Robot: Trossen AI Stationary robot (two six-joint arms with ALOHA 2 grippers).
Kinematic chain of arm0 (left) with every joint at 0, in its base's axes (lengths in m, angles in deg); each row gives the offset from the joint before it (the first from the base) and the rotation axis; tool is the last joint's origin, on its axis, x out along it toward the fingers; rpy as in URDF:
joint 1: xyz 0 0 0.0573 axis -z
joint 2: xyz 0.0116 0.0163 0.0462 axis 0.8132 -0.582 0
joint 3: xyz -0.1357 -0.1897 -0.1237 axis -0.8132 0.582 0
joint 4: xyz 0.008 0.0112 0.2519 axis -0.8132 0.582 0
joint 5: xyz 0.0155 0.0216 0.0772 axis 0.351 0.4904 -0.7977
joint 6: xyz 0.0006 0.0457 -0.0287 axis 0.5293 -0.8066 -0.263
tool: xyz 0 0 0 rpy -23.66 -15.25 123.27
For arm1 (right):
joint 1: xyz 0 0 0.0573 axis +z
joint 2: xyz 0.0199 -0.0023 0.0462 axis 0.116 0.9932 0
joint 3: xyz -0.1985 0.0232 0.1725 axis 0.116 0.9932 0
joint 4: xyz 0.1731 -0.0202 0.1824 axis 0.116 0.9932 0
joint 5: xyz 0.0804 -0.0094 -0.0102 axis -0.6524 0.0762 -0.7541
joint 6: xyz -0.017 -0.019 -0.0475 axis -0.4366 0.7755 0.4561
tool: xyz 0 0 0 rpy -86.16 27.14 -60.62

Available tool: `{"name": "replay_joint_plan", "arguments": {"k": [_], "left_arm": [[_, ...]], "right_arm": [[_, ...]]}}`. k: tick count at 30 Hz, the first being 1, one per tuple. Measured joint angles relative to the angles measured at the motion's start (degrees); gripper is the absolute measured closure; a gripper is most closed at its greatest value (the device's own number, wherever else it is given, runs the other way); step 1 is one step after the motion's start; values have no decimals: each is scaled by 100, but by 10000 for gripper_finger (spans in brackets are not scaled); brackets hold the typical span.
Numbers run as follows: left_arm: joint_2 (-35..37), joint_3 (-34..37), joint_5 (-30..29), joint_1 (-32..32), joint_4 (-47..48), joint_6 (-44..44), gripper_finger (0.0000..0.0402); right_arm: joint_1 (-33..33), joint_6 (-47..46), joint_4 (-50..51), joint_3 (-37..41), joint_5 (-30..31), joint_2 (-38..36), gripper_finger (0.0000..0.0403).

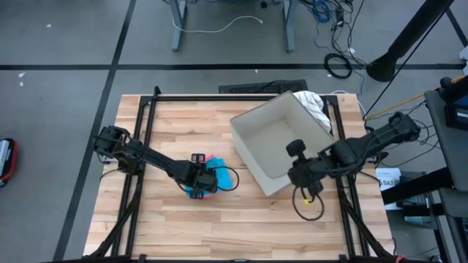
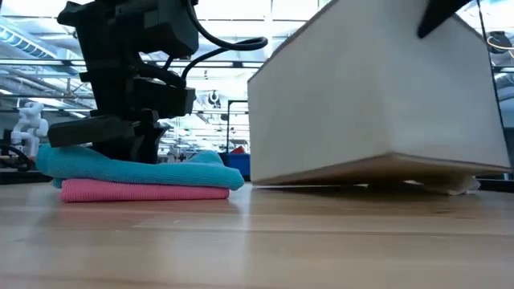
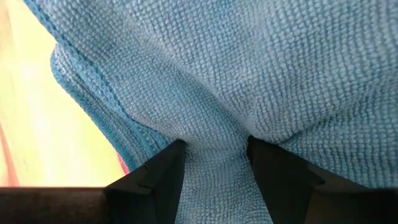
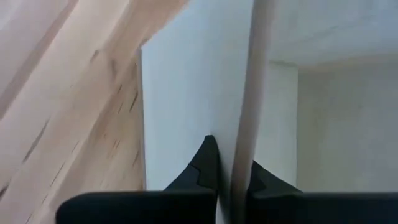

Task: Fold towel
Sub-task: Adjust the laundry organizer, then put the stacked microfiber towel into the laundry organizer

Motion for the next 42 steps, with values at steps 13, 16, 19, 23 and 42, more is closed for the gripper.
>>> {"name": "replay_joint_plan", "arguments": {"k": [13,16,19,23,42], "left_arm": [[0,7,-43,4,-47,171,207],[0,8,-53,7,-52,186,207],[0,10,-57,7,-58,186,207],[0,10,-59,7,-65,184,207],[36,17,-175,15,-91,169,207]], "right_arm": [[-1068,1332,-1570,2,-179,836,402],[-1316,1377,-2042,2,-125,1033,402],[-1597,1406,-2329,2,-123,1193,402],[-1988,1235,-2666,2,-181,1258,400],[-1681,1443,-3062,2,-283,-216,170]]}}
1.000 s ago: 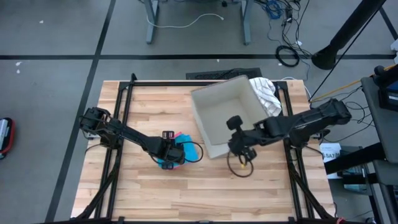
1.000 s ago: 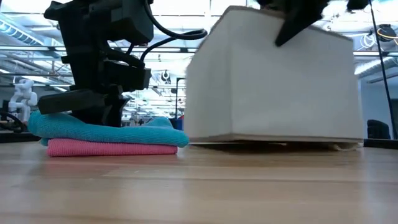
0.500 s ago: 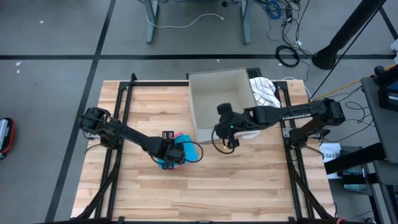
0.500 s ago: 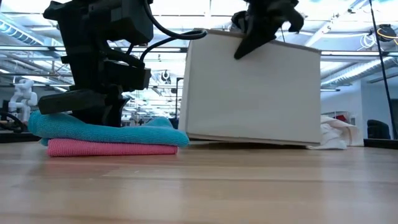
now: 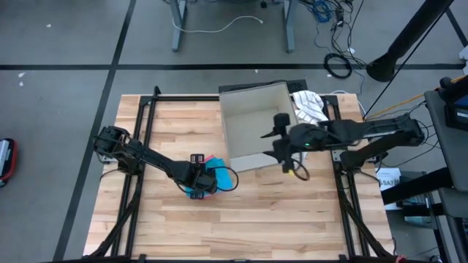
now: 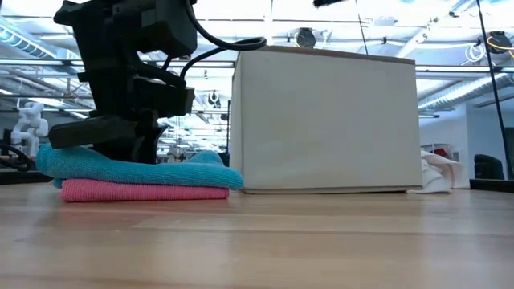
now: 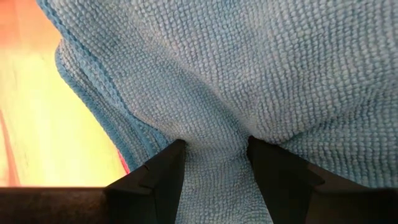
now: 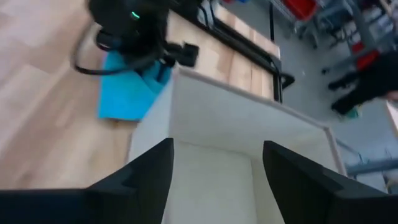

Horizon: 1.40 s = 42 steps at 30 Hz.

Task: Fold towel
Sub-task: Put the stacked microfiber towel into the laundry organizer

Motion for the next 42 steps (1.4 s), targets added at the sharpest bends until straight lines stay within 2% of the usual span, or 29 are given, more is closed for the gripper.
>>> {"name": "replay_joint_plan", "arguments": {"k": [2,8,12,16,21,29,35,42], "left_arm": [[90,-4,-27,-2,-17,2,207],[522,-202,-78,20,-134,-49,206],[628,-237,-15,18,-61,-143,206],[614,-245,216,8,-37,-145,206],[591,-254,699,14,-395,-123,206],[596,-261,1098,0,-926,-101,207],[603,-263,1241,-33,-1220,-199,207],[609,-265,1241,35,-1048,-164,207]], "right_arm": [[202,8,84,0,-51,-140,175],[720,-632,219,-2,-934,-18,182],[1103,-724,-5,167,-908,524,181],[1340,-476,-869,570,-895,1170,184],[1416,-235,-1964,963,-709,1994,191],[1450,-11,-3033,977,-480,3198,193],[1485,531,-3937,977,195,3673,193],[1283,955,-4744,970,86,4056,193]]}}
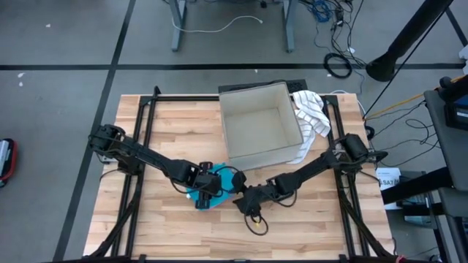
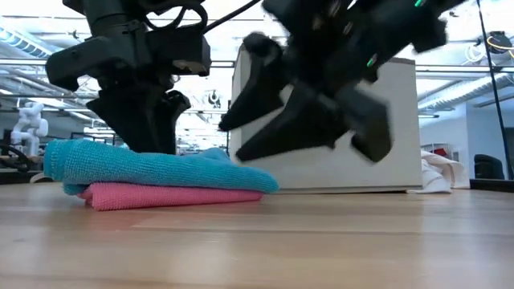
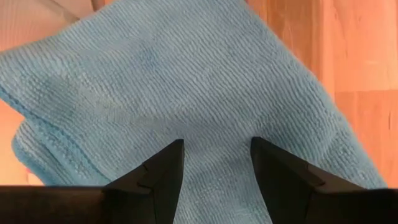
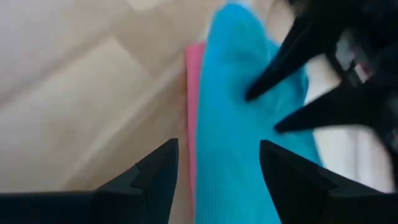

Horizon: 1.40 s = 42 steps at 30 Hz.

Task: Fold towel
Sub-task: Put the stacked microfiber towel into the laundry organizer

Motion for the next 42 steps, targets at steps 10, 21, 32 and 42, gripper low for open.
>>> {"name": "replay_joint_plan", "arguments": {"k": [10,21,32,42], "left_arm": [[55,-4,10,173,525,250,207],[55,-7,11,364,459,325,207],[55,-279,-96,688,497,317,207],[55,-679,-195,740,203,-236,207]], "right_arm": [[-370,107,-673,-40,-262,731,193],[-597,-570,-642,-463,-191,1129,368],[-31,-524,476,-424,817,620,400],[952,-1711,2880,-435,1298,-835,402]]}}
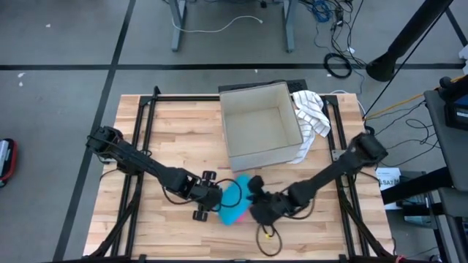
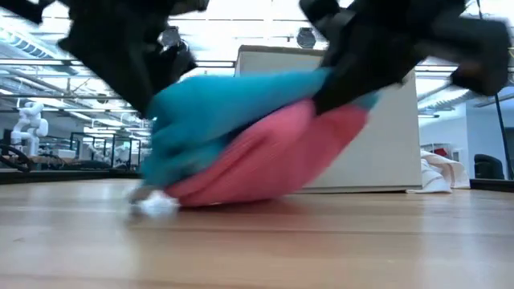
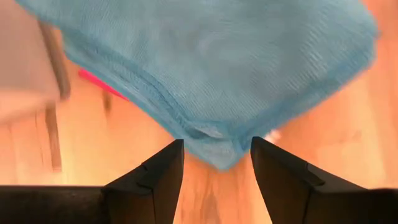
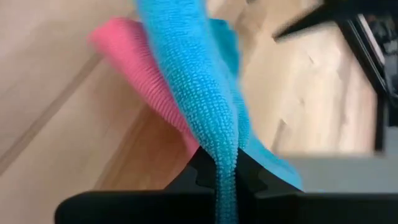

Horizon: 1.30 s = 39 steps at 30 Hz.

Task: Fold towel
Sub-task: Put the stacked microfiber towel into the laundry organizer

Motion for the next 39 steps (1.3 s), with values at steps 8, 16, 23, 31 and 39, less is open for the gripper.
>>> {"name": "replay_joint_plan", "arguments": {"k": [8,16,23,31,39], "left_arm": [[0,-605,0,72,-252,-635,207],[2,-812,0,56,-241,-733,207],[2,-812,0,26,-278,-684,207],[2,-811,0,26,-313,-656,207],[2,-807,0,-57,-318,-691,207]], "right_arm": [[442,-503,814,4,742,-1439,402],[279,225,553,0,1899,-2925,403],[-733,1314,-158,-4,2088,-3668,403],[-2268,2017,-248,-4,1772,-3676,403],[-3671,1999,-220,-4,618,-3168,403]]}}
